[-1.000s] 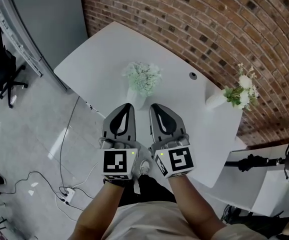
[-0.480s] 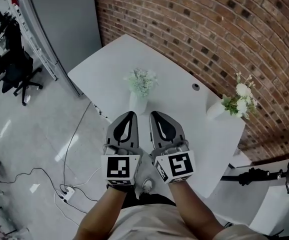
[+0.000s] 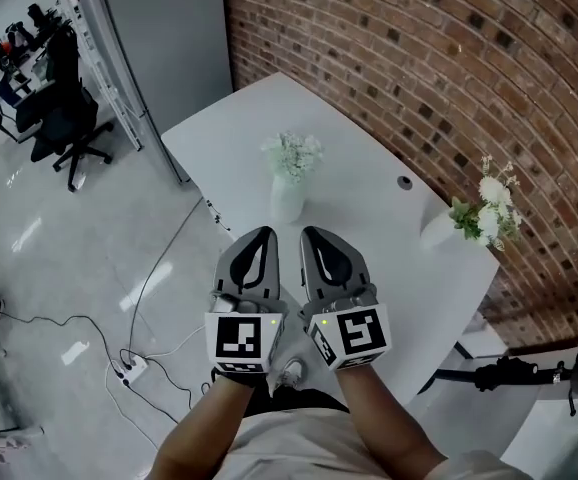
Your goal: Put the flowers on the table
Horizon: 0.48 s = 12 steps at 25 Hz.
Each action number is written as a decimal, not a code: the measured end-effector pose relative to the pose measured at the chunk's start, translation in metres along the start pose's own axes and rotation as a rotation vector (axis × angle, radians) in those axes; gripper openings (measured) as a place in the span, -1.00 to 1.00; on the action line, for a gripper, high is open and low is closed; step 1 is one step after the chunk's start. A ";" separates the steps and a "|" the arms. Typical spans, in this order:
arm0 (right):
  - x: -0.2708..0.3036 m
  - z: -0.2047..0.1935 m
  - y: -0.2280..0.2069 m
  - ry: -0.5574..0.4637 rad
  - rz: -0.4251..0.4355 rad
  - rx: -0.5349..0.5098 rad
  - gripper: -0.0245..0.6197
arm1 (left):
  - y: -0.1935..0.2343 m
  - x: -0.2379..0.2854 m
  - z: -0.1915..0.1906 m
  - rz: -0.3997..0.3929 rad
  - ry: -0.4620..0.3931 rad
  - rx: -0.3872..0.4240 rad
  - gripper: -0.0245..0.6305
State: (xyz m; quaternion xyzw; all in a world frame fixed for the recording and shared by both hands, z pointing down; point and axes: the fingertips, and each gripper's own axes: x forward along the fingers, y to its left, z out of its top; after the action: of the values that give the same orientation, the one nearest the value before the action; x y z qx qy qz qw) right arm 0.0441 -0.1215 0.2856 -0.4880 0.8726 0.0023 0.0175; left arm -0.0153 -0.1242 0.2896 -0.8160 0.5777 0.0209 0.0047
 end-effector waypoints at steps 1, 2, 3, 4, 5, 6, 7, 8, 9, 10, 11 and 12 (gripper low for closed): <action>-0.002 0.000 0.002 0.001 0.005 0.002 -0.86 | -0.001 -0.003 0.000 0.004 0.003 0.001 -0.91; -0.004 -0.001 0.004 0.003 0.010 0.005 -0.86 | -0.001 -0.006 0.001 0.007 0.006 0.001 -0.91; -0.006 -0.001 0.006 0.004 0.012 0.006 -0.86 | -0.001 -0.009 0.001 0.008 0.009 0.002 -0.91; -0.007 -0.001 0.008 0.006 0.014 0.006 -0.86 | -0.001 -0.011 0.002 0.007 0.009 0.004 -0.91; -0.008 -0.001 0.009 0.007 0.013 0.004 -0.86 | -0.001 -0.012 0.003 0.004 0.009 0.005 -0.91; -0.008 0.000 0.010 0.007 0.010 0.002 -0.86 | -0.002 -0.014 0.003 0.000 0.009 0.004 -0.91; -0.009 0.001 0.010 0.006 0.005 -0.001 -0.86 | -0.002 -0.015 0.002 -0.005 0.009 0.001 -0.91; -0.010 0.002 0.010 0.005 0.000 -0.004 -0.86 | -0.003 -0.016 0.002 -0.013 0.009 -0.003 -0.91; -0.011 0.002 0.011 0.005 -0.006 -0.006 -0.86 | -0.003 -0.017 0.001 -0.022 0.009 -0.006 -0.91; -0.012 0.001 0.012 0.007 -0.010 -0.007 -0.86 | -0.003 -0.019 0.000 -0.030 0.011 -0.009 -0.91; -0.013 0.000 0.014 0.011 -0.014 -0.005 -0.86 | -0.002 -0.021 -0.001 -0.037 0.016 -0.013 -0.91; -0.015 -0.001 0.016 0.015 -0.018 -0.002 -0.86 | -0.002 -0.023 -0.001 -0.043 0.020 -0.017 -0.91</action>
State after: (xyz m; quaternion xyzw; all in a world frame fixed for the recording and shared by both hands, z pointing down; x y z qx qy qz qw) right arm 0.0384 -0.1006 0.2872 -0.4957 0.8684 -0.0005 0.0102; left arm -0.0212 -0.1019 0.2915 -0.8284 0.5599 0.0177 -0.0078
